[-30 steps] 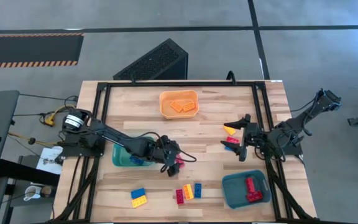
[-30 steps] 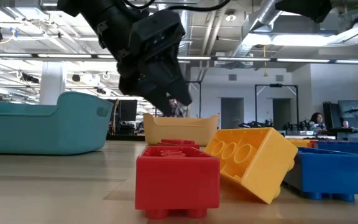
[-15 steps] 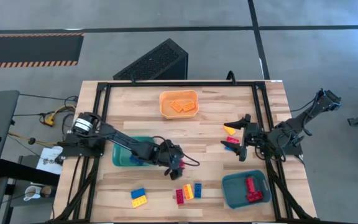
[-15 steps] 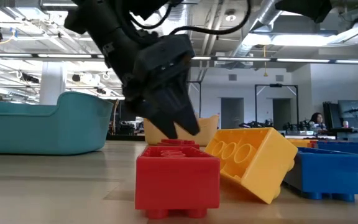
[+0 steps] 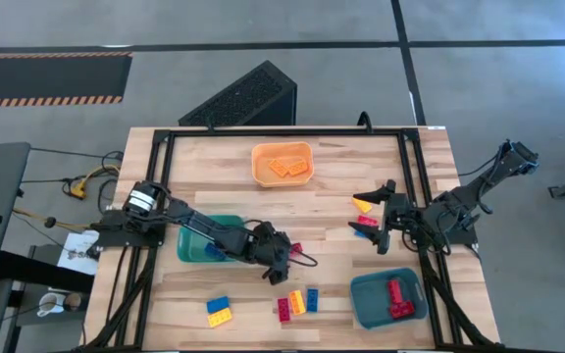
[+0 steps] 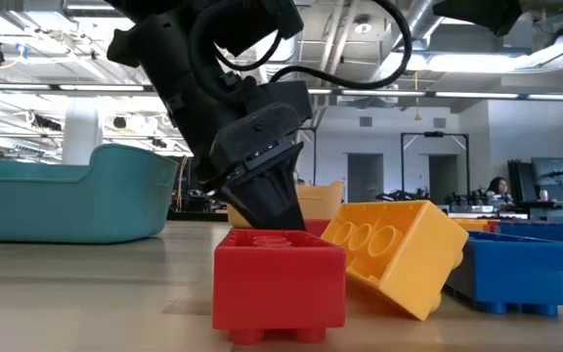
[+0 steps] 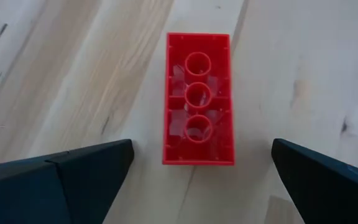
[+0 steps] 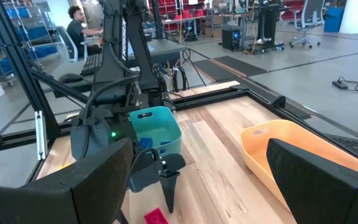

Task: Sort & place blocks by color
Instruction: Put the red game piece into the blue bin

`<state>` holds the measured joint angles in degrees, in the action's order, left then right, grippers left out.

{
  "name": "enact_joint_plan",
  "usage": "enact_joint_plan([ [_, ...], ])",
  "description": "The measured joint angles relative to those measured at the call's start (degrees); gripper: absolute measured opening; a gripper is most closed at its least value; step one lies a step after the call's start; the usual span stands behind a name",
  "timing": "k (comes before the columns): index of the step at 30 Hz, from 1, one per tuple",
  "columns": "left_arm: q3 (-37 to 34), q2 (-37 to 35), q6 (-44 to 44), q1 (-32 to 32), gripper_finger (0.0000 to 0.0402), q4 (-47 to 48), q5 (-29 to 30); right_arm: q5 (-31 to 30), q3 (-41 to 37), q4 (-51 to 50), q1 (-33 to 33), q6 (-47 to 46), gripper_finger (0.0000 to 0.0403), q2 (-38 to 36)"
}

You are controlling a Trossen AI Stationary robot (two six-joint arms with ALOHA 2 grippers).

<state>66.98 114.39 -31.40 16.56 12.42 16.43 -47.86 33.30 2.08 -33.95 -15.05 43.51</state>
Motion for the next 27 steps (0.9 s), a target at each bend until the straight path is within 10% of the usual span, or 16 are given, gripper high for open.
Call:
enact_joint_plan([
  [20,-0.11,0.00,4.03,-0.09,0.0386,-0.56,1.77,0.00,0.00,0.03,0.00,0.00,0.0395,-0.02],
  [27,-0.13,0.00,4.02,-0.11,0.0299,-0.59,1.86,-0.01,0.01,0.03,0.00,0.00,0.0395,-0.01],
])
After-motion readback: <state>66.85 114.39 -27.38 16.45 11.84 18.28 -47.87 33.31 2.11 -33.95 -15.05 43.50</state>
